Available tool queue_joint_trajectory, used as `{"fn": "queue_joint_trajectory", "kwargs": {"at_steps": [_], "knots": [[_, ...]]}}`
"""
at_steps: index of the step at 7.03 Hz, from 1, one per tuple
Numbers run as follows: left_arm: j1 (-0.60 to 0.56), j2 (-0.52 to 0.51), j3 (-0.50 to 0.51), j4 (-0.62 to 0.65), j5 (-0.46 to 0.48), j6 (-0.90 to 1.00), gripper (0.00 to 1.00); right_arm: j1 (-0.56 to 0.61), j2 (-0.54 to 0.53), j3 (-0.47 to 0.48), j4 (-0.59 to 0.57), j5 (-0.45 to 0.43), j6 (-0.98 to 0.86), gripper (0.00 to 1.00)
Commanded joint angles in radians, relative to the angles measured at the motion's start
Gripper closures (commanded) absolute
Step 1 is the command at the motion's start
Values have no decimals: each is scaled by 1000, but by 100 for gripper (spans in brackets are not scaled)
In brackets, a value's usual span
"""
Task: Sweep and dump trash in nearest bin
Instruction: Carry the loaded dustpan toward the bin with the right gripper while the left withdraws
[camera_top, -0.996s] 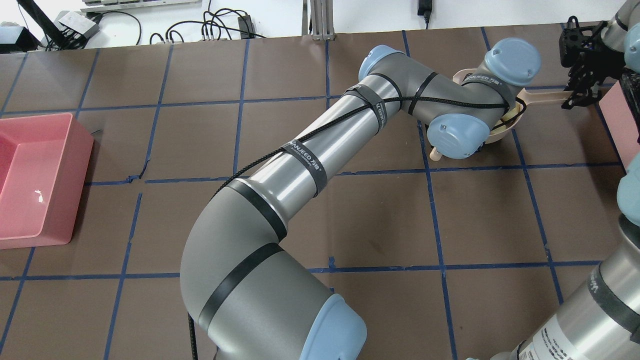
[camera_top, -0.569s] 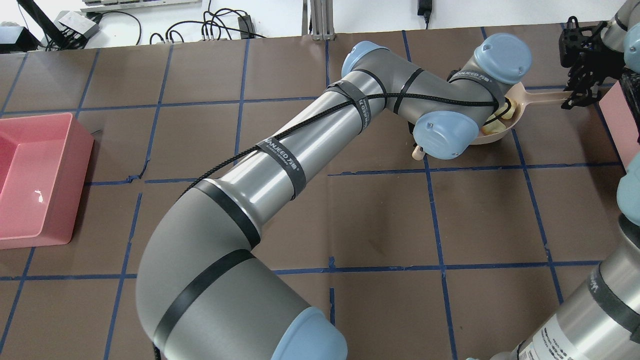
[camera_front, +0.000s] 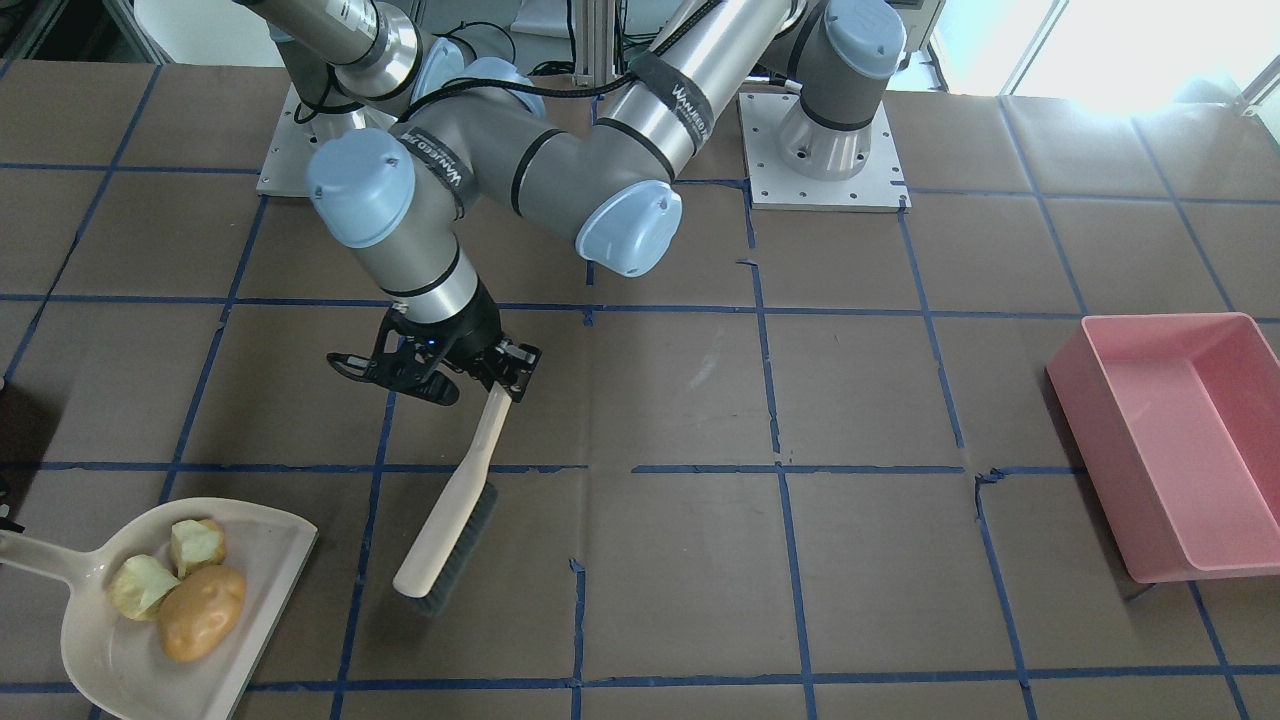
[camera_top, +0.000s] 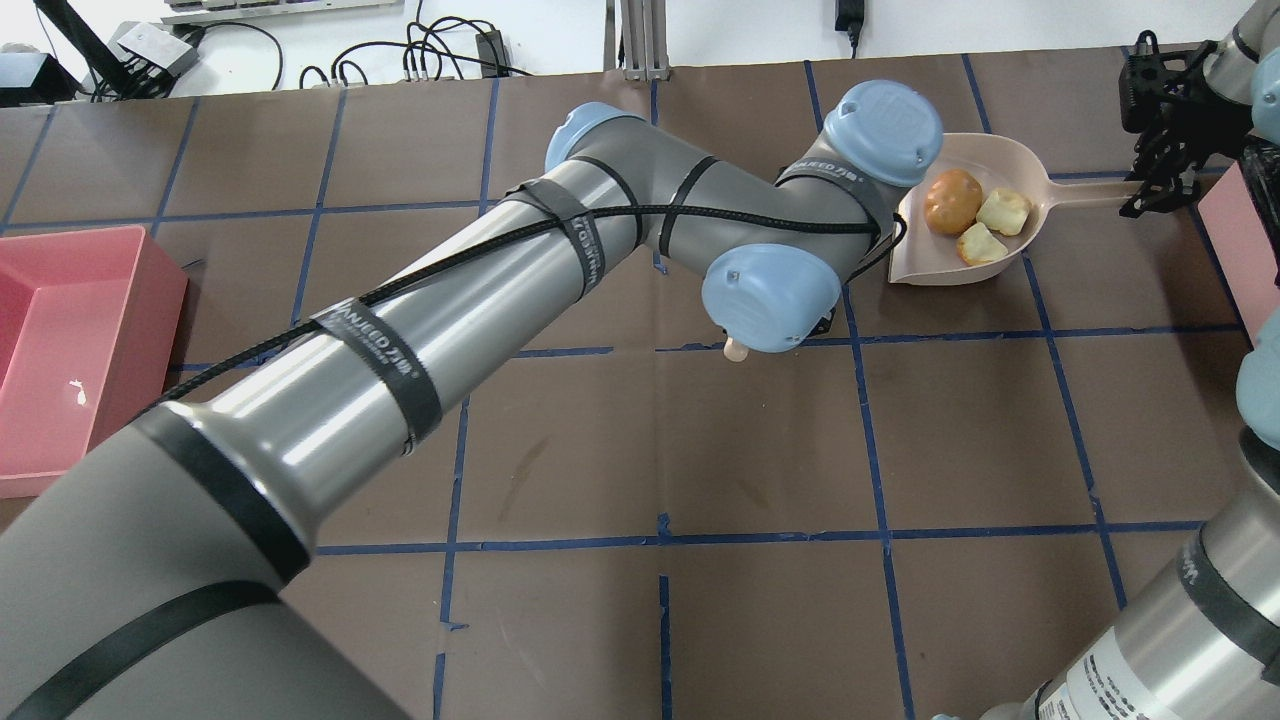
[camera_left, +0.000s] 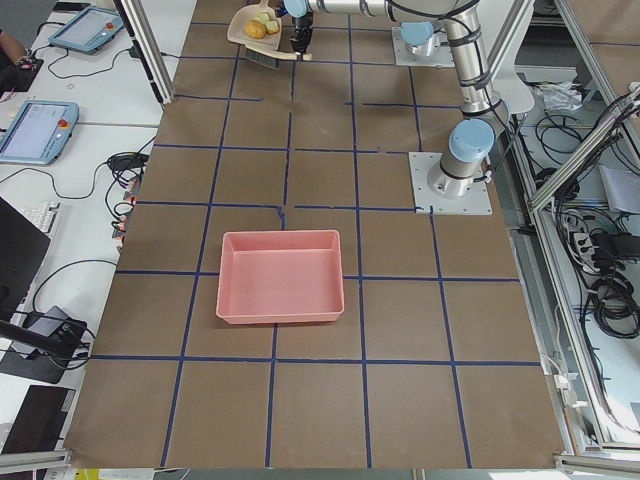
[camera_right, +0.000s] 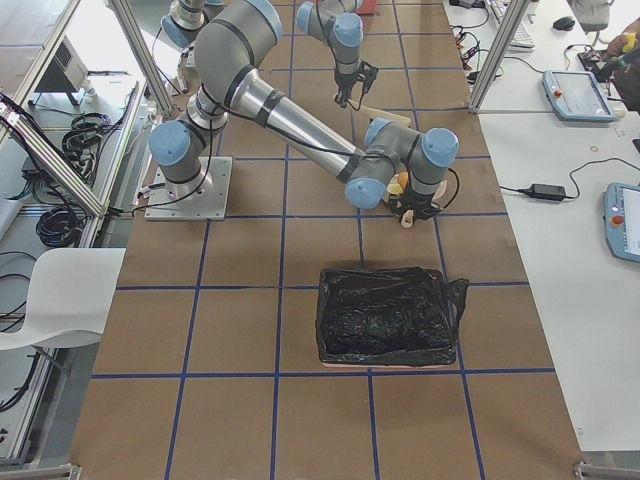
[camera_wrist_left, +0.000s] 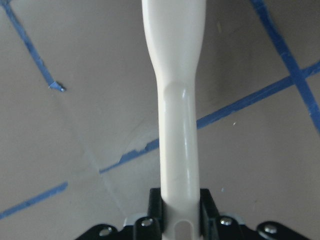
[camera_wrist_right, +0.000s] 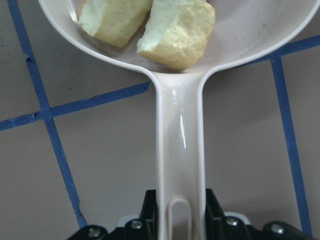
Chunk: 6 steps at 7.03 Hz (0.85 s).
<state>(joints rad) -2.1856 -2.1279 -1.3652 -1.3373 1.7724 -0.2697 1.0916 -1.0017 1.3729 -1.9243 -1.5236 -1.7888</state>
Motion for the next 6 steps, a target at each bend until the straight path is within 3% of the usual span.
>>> {"fn": "queue_joint_trajectory", "kwargs": {"at_steps": [1, 3, 4, 6], "knots": [[30, 209, -273, 24, -52, -51, 100, -27, -12, 0, 7, 80, 14, 100], [29, 389, -496, 38, -80, -153, 100, -82, -35, 0, 42, 146, 14, 100], [24, 391, -553, 49, -106, -202, 100, -100, -82, 2, 83, 166, 14, 100], [26, 392, -565, 90, -180, -278, 100, -172, -167, 0, 161, 183, 9, 100]]}}
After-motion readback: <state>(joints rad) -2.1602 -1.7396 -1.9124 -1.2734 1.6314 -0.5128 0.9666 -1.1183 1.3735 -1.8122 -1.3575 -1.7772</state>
